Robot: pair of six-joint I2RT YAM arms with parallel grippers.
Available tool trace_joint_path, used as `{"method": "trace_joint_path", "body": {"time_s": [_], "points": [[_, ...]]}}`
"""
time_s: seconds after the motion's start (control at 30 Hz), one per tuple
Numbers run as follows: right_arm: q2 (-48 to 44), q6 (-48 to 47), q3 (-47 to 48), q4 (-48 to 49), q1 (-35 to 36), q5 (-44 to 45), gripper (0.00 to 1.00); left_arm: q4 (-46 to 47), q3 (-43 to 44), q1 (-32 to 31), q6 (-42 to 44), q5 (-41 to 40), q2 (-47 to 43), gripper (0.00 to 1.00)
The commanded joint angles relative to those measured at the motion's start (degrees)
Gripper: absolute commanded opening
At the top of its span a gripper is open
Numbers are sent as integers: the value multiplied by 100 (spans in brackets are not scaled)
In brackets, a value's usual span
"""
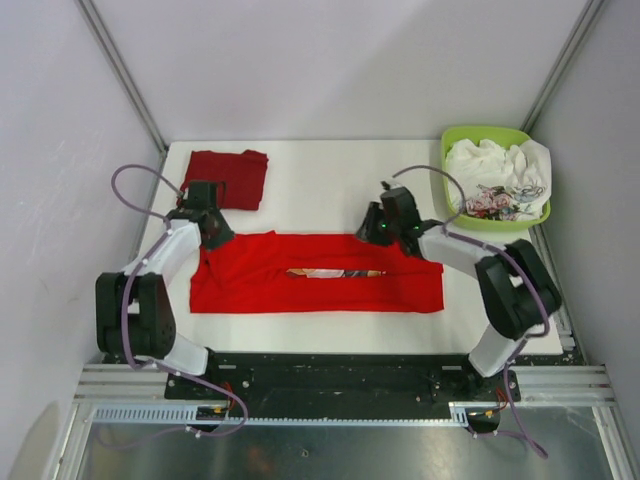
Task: Fold and stack the t-shirts
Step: Fold the other side of the tshirt into a rectangle
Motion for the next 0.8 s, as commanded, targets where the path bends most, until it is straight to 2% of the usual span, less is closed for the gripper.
{"method": "trace_joint_path", "body": {"time_s": [0.0,0.3,0.77], "points": [[651,-92,704,1127,505,-489,35,19,324,-2,105,-393,368,36],[2109,12,1717,1855,1033,-1091,35,19,444,79,40,-613,741,38],[3305,6,3354,1583,1462,-1371,36,29,454,237,130,-572,998,38]]}}
